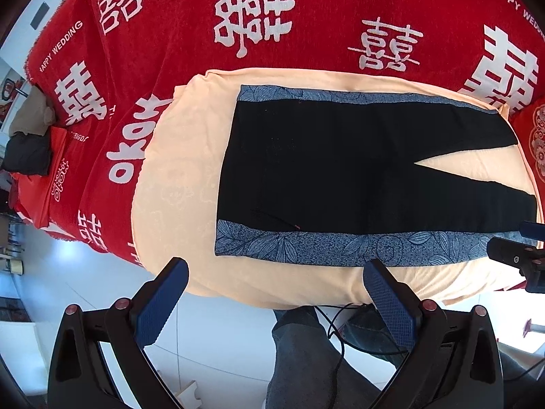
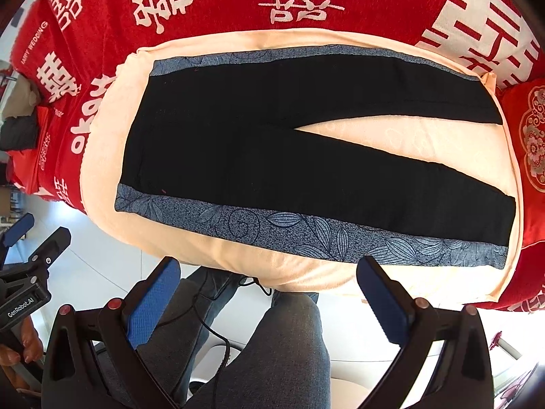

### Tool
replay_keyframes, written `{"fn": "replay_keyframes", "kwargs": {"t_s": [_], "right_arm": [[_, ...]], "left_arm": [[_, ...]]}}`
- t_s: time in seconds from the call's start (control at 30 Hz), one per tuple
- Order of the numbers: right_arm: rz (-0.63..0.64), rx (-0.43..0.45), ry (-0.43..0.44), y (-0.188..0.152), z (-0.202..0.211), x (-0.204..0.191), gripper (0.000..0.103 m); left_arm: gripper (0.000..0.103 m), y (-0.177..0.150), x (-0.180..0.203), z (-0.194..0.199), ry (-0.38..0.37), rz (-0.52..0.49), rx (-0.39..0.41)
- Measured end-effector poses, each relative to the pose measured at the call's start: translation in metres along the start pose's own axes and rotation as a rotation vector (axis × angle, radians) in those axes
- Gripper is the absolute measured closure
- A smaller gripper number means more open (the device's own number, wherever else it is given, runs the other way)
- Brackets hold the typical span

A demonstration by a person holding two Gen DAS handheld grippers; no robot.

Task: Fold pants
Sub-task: 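Move both grippers toward the black trousers' patterned waistband edge, then grasp the patterned waistband edge with both grippers and lift it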

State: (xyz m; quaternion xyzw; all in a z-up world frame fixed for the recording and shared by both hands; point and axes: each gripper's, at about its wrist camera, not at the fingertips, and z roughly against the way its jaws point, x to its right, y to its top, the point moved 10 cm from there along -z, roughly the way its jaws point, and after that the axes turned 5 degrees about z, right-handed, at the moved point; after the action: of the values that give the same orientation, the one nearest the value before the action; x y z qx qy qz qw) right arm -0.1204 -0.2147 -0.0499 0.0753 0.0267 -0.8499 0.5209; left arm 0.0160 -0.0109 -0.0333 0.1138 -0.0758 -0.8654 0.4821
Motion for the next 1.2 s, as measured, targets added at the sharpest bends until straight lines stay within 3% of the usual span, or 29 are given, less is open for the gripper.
{"fn": "replay_keyframes", "kwargs": {"t_s": [0.3, 0.57, 0.77, 0.9, 1.0, 1.1, 1.17, 1.2], "right_arm": [[0.061, 0.025, -0.055, -0.016, 0.003, 0.010, 0.000], [0.057, 0.034, -0.080, -0.024, 0.004, 0.012, 0.000], [0.027, -0.003, -0.121, -0.027, -0.016, 0.013, 0.000], [0.019, -0.023, -0.101, -0.025, -0.041, 0.006, 0.000], [-0.056, -0.010, 0.022, -0.019, -0.064, -0.003, 0.000], [-0.195, 0.010, 0.297, -0.015, -0.094, -0.017, 0.000], [-0.289, 0.024, 0.515, -0.015, -0.116, -0.027, 0.012], [-0.330, 0.028, 0.609, -0.018, -0.128, -0.031, 0.036]], "left_arm": [[0.000, -0.039, 0.007, 0.006, 0.035, 0.041, -0.026], [0.000, -0.044, 0.007, 0.000, 0.028, 0.045, -0.039], [0.000, -0.047, 0.007, -0.037, -0.040, 0.074, -0.114], [0.000, -0.044, 0.005, -0.070, -0.082, 0.095, -0.140], [0.000, -0.042, 0.003, -0.101, -0.113, 0.083, -0.155], [0.000, -0.040, -0.002, -0.131, -0.162, 0.083, -0.151], [0.000, -0.040, -0.006, -0.149, -0.215, 0.103, -0.144], [0.000, -0.041, -0.008, -0.160, -0.251, 0.116, -0.145]]}}
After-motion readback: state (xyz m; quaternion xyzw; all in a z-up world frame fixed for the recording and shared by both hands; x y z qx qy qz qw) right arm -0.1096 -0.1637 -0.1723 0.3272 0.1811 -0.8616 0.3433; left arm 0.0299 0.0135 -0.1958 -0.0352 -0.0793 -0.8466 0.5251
